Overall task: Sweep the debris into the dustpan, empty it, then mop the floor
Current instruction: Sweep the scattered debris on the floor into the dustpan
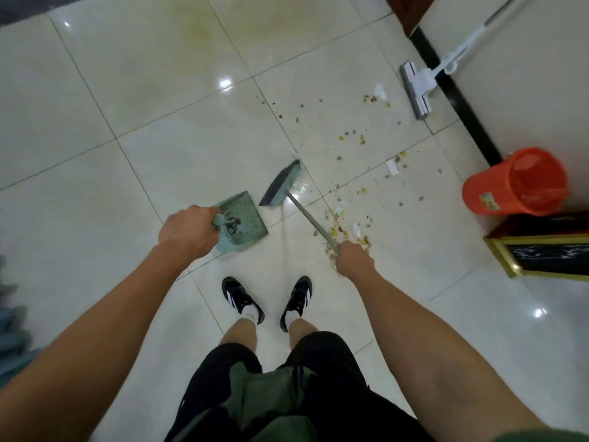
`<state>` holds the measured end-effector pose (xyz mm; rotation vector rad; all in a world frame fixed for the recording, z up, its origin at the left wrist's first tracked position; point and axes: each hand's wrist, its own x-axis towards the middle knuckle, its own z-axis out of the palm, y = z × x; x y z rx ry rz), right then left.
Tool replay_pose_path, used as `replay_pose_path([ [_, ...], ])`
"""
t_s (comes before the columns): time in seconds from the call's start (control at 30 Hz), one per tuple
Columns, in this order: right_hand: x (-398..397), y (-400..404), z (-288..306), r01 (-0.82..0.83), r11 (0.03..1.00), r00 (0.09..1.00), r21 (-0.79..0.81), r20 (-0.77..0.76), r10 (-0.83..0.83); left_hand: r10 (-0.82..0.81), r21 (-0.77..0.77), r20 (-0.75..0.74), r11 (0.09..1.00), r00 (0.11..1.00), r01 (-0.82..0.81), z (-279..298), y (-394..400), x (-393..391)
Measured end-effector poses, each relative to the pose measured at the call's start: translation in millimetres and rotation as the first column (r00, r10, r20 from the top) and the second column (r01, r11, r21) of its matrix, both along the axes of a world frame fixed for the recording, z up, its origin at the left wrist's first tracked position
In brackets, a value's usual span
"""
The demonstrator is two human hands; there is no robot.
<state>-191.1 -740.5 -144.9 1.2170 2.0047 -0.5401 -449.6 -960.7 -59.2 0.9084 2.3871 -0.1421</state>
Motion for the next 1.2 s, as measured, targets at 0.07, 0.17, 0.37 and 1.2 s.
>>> replay_pose_path([
  [0.07, 28.8, 7.8, 1.3, 0.029, 0.999, 1.0, 0.021, 0.012, -0.029, -0.036, -0.008, -0.005, 0.999, 0.999, 0.036, 1.0, 20.2, 16.3],
  [0.17, 64.0, 16.3, 2.6, 0.066, 0.998, 0.998, 0.023, 0.01, -0.067, -0.094, -0.016, -0.005, 0.995, 0.996, 0.094, 3.1, 46.3, 38.0],
  [0.37, 122.6, 33.1, 10.6, 0.145, 0.989, 0.989, 0.009, 0.039, -0.145, -0.226, -0.008, -0.027, 0.974, 0.974, 0.226, 7.8, 98.4, 75.5],
  [1.2, 6.2, 53.0, 44.1, -0.014, 0.997, 0.994, 0.071, -0.109, 0.022, -0.167, 0.053, -0.095, 0.984, 0.981, 0.172, 21.6, 94.4, -22.7],
])
